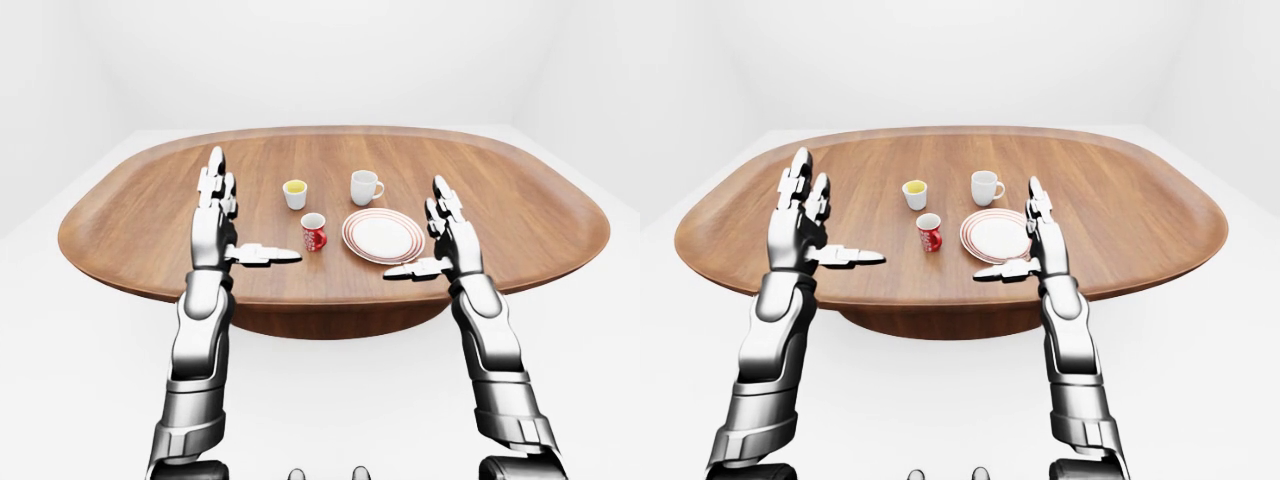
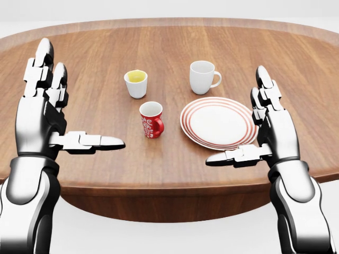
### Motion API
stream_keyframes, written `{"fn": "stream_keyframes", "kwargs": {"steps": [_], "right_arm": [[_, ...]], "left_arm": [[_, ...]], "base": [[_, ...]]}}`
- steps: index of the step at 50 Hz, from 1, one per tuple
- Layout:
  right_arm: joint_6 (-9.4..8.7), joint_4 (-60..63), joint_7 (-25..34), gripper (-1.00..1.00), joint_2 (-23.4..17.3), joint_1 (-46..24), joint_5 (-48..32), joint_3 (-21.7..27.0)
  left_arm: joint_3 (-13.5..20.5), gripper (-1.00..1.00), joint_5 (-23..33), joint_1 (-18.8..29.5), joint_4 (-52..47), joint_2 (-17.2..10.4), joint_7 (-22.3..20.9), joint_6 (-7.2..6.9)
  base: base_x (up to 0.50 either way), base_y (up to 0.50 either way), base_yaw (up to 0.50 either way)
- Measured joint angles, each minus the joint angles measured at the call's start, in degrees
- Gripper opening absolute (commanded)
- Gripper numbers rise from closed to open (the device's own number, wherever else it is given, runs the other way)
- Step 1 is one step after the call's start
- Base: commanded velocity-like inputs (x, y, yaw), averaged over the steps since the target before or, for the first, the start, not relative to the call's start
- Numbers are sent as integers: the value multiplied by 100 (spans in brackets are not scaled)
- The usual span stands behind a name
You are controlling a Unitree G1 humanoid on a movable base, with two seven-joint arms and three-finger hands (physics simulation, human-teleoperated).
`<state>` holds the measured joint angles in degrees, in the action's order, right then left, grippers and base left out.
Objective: Pick up the red mug and put it on the plate
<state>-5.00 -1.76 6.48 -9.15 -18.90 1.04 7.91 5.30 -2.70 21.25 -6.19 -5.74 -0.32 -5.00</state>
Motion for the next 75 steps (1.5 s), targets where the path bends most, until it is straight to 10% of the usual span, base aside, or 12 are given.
{"fn": "stream_keyframes", "kwargs": {"steps": [75], "right_arm": [[0,-130,228,100,-152,-500,-361,-22]], "left_arm": [[-12,100,198,484,-508,-86,40,0]], "base": [[15,0,0]]}}
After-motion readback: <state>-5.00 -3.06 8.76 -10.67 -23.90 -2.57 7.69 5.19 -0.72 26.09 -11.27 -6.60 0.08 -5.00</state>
